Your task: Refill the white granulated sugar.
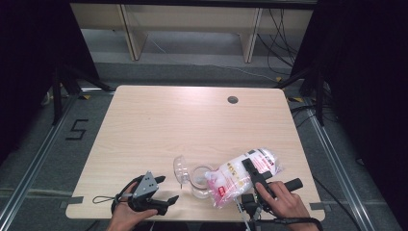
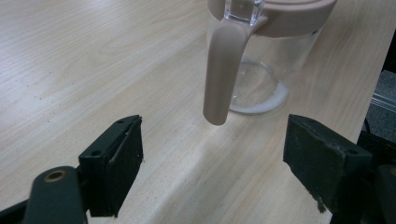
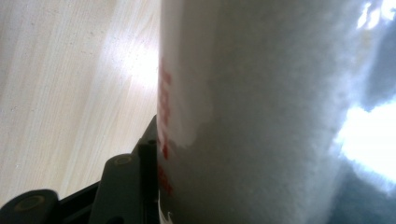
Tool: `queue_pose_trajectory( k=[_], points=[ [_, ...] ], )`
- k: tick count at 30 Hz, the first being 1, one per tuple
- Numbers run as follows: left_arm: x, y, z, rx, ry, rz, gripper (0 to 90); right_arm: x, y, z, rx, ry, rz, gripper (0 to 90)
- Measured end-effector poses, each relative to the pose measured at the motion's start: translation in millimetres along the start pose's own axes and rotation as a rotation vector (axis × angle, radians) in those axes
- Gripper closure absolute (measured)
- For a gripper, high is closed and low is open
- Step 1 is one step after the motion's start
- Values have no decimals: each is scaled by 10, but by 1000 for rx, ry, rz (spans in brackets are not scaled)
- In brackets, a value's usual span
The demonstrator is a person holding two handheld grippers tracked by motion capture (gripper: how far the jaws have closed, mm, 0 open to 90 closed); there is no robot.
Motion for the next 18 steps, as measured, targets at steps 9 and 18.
queue_pose_trajectory(
  k=[9,18],
  points=[
    [9,2,5,4,6,10,196,14,3,35,-11,6,16,490],
    [10,-2,-12,6,15,19,196,-5,2,24,-12,10,8,491]
  ],
)
Point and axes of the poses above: each handheld gripper's, and its own axes: y roughly backward along the jaws, x roughly out of its top, z roughly to its right, the point moved 9 cm from there along -y, roughly forward along the jaws, and after that the axes turned 6 degrees about y, right-handed, at the moved point
